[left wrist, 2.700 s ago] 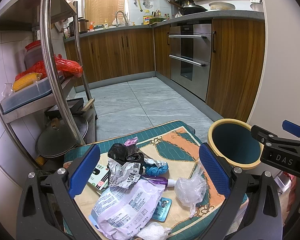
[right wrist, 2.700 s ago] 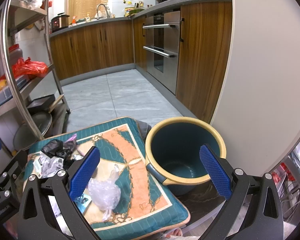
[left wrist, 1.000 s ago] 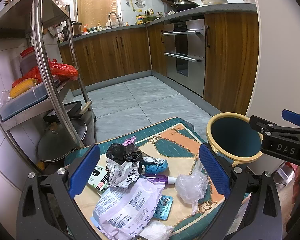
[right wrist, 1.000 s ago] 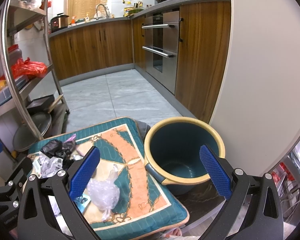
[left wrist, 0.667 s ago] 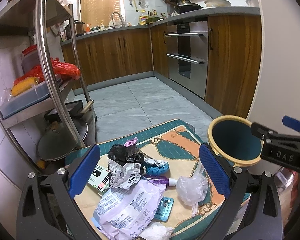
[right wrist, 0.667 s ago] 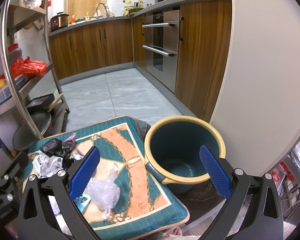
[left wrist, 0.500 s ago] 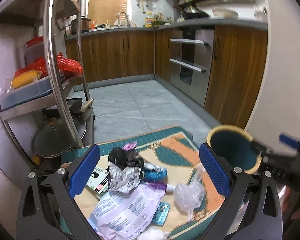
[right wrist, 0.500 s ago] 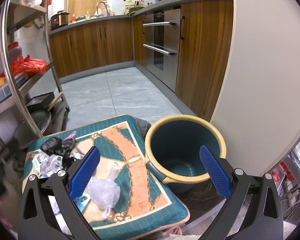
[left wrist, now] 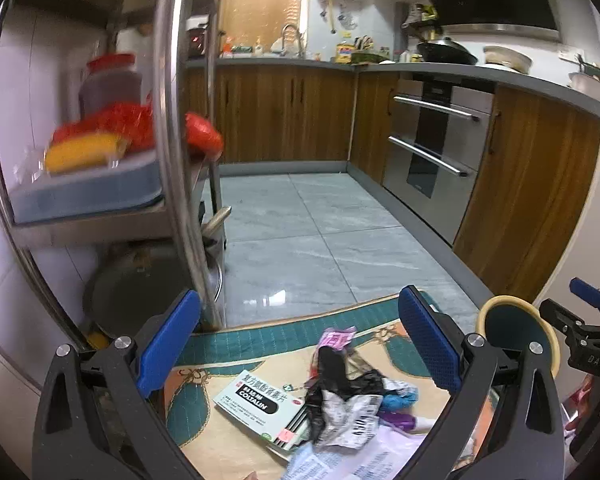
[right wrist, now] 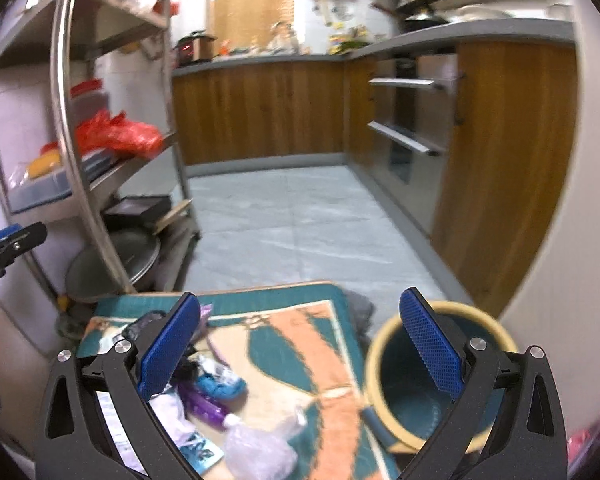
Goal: Collect trash
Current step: 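Grasp the clear plastic bag with the right tool while the left tool grasps the black wrapper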
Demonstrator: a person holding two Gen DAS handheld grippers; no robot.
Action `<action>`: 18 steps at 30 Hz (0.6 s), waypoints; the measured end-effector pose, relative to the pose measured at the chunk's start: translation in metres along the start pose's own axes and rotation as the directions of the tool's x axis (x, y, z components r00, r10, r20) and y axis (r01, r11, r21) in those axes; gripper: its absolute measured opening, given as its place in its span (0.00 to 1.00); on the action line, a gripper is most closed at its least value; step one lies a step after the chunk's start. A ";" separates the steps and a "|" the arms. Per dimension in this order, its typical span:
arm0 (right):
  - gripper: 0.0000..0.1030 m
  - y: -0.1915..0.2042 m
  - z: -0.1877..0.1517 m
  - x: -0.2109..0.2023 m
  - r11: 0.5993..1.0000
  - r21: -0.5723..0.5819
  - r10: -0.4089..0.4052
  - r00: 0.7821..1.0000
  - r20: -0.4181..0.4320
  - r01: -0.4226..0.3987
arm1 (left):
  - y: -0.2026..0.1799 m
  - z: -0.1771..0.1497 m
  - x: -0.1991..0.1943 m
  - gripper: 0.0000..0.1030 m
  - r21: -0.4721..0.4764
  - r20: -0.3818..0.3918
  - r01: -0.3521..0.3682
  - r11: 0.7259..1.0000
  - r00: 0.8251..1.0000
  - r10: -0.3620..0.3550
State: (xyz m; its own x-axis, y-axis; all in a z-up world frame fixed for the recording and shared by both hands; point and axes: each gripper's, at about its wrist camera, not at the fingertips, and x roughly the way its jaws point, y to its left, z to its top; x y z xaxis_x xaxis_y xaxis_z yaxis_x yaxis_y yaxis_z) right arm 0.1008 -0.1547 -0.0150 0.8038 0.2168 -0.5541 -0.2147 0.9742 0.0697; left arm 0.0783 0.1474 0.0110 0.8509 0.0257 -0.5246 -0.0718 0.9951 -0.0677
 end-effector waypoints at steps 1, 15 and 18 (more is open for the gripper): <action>0.96 0.001 -0.003 0.010 1.000 0.007 0.021 0.999 -0.025 -0.021 | 0.007 -0.003 0.009 0.95 -0.039 -0.033 0.004 0.999 0.999 -0.006; 0.79 0.011 -0.098 0.094 0.996 0.062 -0.027 0.918 -0.397 0.056 | -0.014 -0.060 0.095 0.87 0.000 -0.270 -0.056 0.998 0.961 0.054; 0.64 0.003 -0.108 0.100 0.991 0.114 -0.007 0.892 -0.451 0.066 | -0.030 -0.071 0.105 0.84 0.047 -0.311 -0.022 0.999 0.950 0.035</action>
State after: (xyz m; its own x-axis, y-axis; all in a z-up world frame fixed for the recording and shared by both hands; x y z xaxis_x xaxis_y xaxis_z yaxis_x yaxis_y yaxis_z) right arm 0.1212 -0.1368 -0.1596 0.4682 0.1579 -0.8694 -0.0967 0.9871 0.1272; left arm 0.1323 0.1139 -0.1023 0.6438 0.0300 -0.7646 -0.0661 0.9977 -0.0165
